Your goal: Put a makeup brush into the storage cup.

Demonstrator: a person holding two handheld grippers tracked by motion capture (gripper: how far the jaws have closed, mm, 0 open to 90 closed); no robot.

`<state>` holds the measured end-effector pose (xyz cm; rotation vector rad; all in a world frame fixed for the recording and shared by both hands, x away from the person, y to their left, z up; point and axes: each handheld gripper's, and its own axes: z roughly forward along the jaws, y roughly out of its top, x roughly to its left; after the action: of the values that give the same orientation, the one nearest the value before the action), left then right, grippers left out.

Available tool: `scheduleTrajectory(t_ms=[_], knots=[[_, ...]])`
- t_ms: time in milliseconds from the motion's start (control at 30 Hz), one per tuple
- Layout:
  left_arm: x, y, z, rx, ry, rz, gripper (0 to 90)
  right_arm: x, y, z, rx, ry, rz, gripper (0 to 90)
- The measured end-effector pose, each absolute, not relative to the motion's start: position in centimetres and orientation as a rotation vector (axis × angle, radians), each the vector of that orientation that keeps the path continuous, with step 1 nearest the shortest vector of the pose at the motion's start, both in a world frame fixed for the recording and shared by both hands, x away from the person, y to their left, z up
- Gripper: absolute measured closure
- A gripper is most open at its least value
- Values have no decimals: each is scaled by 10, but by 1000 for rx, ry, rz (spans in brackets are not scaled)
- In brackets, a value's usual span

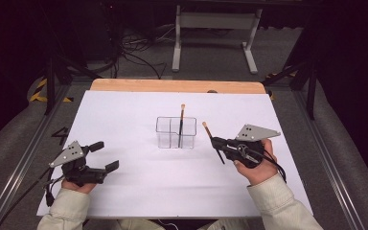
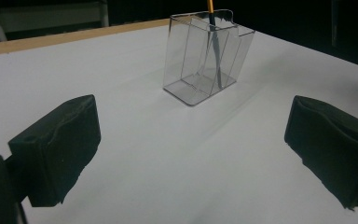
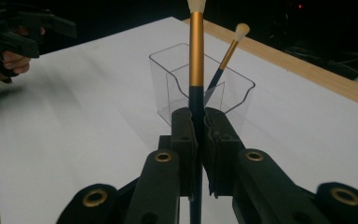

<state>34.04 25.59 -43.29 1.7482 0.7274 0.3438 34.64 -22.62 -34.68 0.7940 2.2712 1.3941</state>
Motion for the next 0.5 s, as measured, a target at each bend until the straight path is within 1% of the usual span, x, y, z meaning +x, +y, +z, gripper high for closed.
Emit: scheduleTrajectory(t_ms=[500], knots=[[340,256,-433,1752,727,343,42,346,-236,-360,688,2138,1603,837]])
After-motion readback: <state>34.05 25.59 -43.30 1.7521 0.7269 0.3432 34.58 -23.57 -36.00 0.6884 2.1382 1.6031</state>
